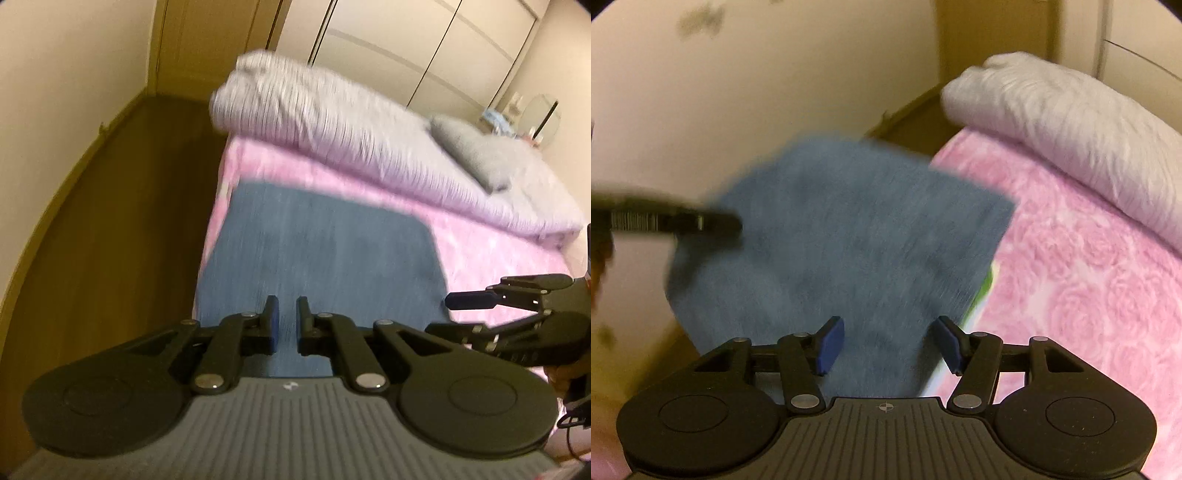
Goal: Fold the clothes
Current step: 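Lower the jeans onto the cloth stack and open both grippers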
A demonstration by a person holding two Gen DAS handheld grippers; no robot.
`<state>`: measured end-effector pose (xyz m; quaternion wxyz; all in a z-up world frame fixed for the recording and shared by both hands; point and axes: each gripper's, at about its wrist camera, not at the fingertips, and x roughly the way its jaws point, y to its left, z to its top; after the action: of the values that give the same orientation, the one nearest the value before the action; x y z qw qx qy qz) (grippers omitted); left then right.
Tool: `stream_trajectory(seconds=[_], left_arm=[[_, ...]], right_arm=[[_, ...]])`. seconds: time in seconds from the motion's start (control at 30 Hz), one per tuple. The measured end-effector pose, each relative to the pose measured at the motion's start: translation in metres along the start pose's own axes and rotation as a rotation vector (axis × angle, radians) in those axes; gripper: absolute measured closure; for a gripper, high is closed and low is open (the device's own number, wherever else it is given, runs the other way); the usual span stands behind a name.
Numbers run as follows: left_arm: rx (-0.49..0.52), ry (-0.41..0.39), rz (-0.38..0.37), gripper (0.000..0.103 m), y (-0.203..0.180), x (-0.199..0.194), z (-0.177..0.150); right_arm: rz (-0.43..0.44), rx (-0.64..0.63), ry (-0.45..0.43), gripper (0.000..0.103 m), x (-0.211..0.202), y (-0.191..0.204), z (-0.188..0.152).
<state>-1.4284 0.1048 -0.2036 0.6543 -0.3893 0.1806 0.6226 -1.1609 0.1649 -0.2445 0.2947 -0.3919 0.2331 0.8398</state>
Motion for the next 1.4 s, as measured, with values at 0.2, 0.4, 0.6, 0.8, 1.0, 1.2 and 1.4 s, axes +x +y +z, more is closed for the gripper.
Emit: stream_trajectory(seconds=[0.2, 0.4, 0.6, 0.8, 1.0, 1.2, 1.4], left_arm=[[0.067, -0.037, -0.009, 0.098, 0.001, 0.036, 0.047], [0.045, 0.002, -0.021, 0.098, 0.017, 0.093, 0.045], [-0.059, -0.008, -0.087, 0.096, 0.040, 0.109, 0.035], [-0.042, -0.005, -0.039, 0.097, 0.033, 0.089, 0.039], [-0.104, -0.023, 0.051, 0.097, 0.032, 0.018, 0.004], [-0.162, 0.002, 0.088, 0.097, 0.028, -0.034, -0.053], [-0.209, 0.040, 0.126, 0.098, 0.030, -0.026, -0.087]], right_arm=[[-0.095, 0.040, -0.119, 0.044, 0.009, -0.022, 0.055], [-0.112, 0.042, -0.052, 0.047, 0.056, -0.032, 0.061], [-0.074, 0.096, -0.004, 0.047, 0.075, -0.050, 0.043], [-0.028, 0.166, 0.007, 0.046, 0.060, -0.060, 0.055], [0.038, 0.177, -0.086, 0.046, -0.010, -0.046, 0.037], [0.090, 0.013, -0.031, 0.046, -0.042, 0.015, -0.012], [0.045, -0.088, 0.085, 0.047, -0.011, 0.040, -0.054]])
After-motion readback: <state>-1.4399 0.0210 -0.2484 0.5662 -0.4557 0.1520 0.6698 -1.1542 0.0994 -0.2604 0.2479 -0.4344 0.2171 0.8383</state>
